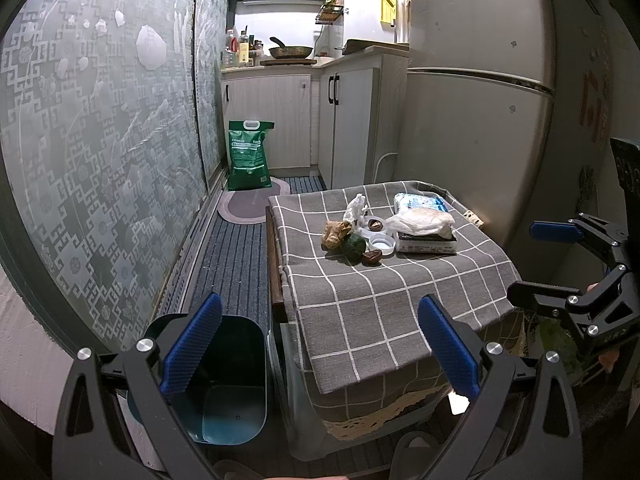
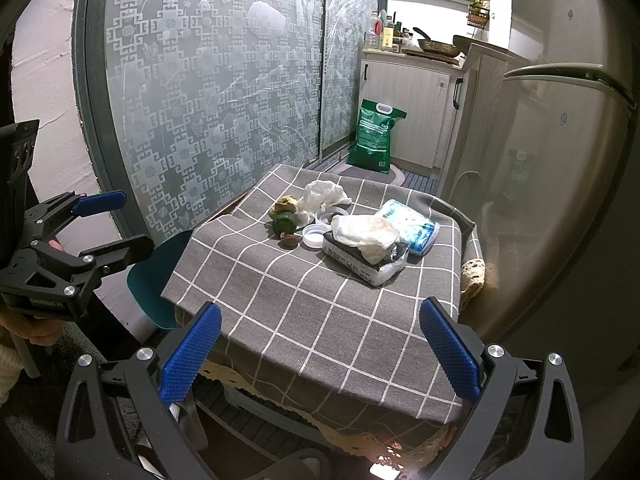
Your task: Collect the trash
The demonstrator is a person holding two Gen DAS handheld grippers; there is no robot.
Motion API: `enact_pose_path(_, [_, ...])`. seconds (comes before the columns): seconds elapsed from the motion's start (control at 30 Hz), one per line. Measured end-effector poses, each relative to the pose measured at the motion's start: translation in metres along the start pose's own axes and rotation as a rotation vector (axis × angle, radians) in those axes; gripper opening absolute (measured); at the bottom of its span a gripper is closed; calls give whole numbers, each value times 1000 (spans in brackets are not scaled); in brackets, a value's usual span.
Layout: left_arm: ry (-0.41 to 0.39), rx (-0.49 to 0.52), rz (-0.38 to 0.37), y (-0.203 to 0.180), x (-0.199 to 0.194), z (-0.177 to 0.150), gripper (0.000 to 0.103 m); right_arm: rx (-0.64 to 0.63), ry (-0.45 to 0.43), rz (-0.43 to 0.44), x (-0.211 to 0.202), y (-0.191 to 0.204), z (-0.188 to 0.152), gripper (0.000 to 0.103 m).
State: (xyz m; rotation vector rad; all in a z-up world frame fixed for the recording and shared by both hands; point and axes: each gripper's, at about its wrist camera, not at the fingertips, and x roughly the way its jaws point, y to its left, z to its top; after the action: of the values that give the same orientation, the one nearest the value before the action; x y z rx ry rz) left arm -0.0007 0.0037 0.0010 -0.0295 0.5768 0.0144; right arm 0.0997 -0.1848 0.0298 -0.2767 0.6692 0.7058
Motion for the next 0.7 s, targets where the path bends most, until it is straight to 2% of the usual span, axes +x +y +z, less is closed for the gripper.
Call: enact_pose_path(0.7, [-2,2,0,1,-1,0,100,2,0,-1,-1,0,0,100])
